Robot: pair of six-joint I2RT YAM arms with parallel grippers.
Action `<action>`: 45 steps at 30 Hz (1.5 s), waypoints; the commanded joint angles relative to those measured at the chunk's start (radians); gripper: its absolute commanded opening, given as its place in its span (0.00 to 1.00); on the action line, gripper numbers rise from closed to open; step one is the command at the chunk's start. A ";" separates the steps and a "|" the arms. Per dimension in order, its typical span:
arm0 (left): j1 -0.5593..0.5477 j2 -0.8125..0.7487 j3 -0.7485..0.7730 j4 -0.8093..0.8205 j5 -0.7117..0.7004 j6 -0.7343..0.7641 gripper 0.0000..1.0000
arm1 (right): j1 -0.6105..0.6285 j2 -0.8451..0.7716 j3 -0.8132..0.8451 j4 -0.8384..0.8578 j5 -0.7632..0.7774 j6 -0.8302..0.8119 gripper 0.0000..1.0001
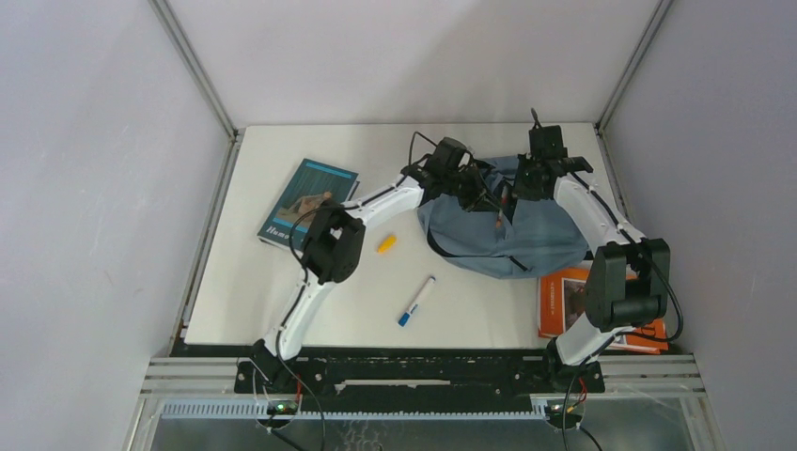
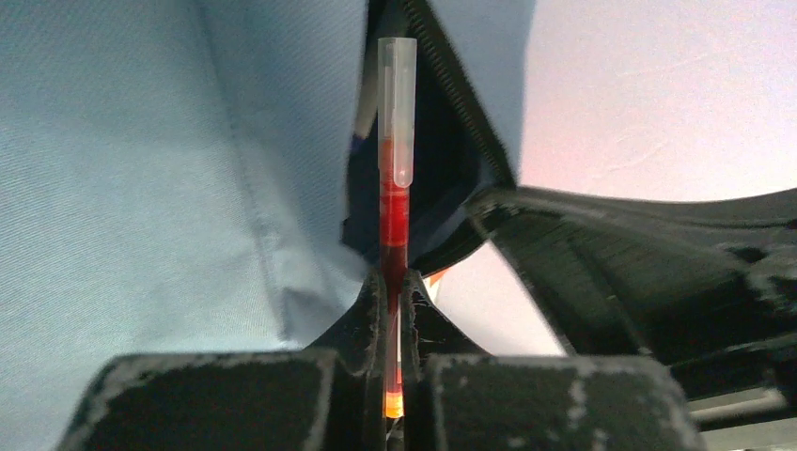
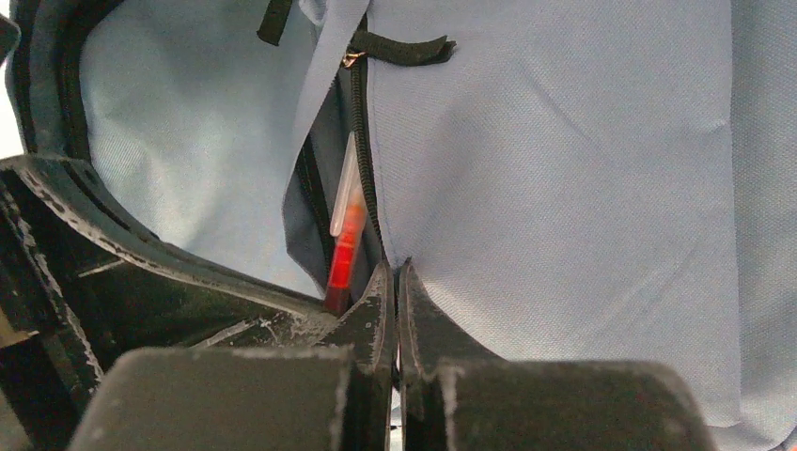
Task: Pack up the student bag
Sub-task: Place the stationery in the student bag, then pick up the stationery from the center of the board.
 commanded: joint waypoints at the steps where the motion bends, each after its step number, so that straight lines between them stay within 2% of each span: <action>1: 0.003 0.024 0.106 0.094 -0.019 -0.140 0.00 | 0.021 -0.059 0.007 0.036 -0.007 0.018 0.00; 8: 0.009 0.179 0.281 0.109 -0.085 -0.232 0.00 | 0.033 -0.069 0.007 0.029 0.007 0.017 0.00; 12: 0.015 0.181 0.226 0.119 -0.102 -0.219 0.01 | 0.035 -0.076 0.008 0.023 0.016 0.014 0.00; 13: 0.015 0.174 0.217 0.120 -0.103 -0.210 0.07 | 0.035 -0.076 0.007 0.024 0.015 0.015 0.00; 15: 0.016 0.161 0.214 0.121 -0.101 -0.185 0.27 | 0.037 -0.074 0.007 0.026 0.012 0.015 0.00; 18: 0.016 0.113 0.196 0.129 -0.104 -0.122 0.40 | 0.039 -0.073 0.007 0.024 0.021 0.013 0.00; 23: 0.016 0.000 0.168 0.061 -0.114 0.055 0.56 | 0.030 -0.071 0.007 0.014 0.049 0.007 0.00; 26: 0.016 -0.089 0.107 0.051 -0.112 0.131 0.55 | 0.028 -0.072 0.006 0.020 0.049 0.007 0.00; 30: 0.018 -0.246 -0.019 0.006 -0.121 0.270 0.45 | 0.023 -0.071 0.004 0.021 0.054 0.005 0.00; 35: 0.064 -0.391 -0.056 -0.293 -0.231 0.560 0.51 | 0.013 -0.075 -0.016 0.039 0.040 0.009 0.00; 37: 0.084 -0.475 -0.140 -0.374 -0.329 0.676 0.53 | 0.016 -0.073 -0.018 0.043 0.028 0.011 0.00; 40: 0.104 -0.614 -0.356 -0.388 -0.481 0.841 0.59 | 0.031 -0.073 -0.019 0.047 0.039 0.009 0.00; 43: 0.109 -0.700 -0.523 -0.413 -0.537 1.057 0.65 | 0.051 -0.071 -0.019 0.051 0.063 0.005 0.00; 45: 0.109 -0.717 -0.581 -0.445 -0.559 1.141 0.66 | 0.054 -0.070 -0.019 0.052 0.065 0.007 0.00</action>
